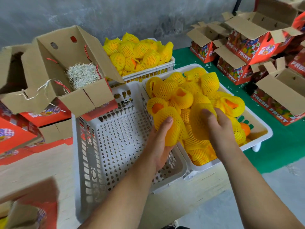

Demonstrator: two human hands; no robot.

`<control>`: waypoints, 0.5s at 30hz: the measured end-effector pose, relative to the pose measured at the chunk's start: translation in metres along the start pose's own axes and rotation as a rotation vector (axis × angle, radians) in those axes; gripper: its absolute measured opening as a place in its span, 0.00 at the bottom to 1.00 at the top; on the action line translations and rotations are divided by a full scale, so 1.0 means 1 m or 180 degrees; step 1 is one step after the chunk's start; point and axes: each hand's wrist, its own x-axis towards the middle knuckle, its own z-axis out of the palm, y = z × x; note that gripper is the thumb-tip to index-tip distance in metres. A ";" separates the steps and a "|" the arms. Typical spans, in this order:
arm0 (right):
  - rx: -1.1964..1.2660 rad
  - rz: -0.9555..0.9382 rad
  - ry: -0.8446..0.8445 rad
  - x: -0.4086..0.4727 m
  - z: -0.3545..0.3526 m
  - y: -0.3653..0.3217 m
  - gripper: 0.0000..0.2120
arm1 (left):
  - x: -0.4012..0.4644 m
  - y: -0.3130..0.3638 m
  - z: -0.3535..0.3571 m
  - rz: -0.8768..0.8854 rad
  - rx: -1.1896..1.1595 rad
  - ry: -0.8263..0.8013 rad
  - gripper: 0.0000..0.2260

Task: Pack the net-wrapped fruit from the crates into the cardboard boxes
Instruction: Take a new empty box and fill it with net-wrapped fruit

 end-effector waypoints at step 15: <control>0.1223 0.0336 -0.1192 -0.207 0.272 -0.060 0.16 | -0.190 0.070 -0.262 0.0664 0.0050 0.0614 0.28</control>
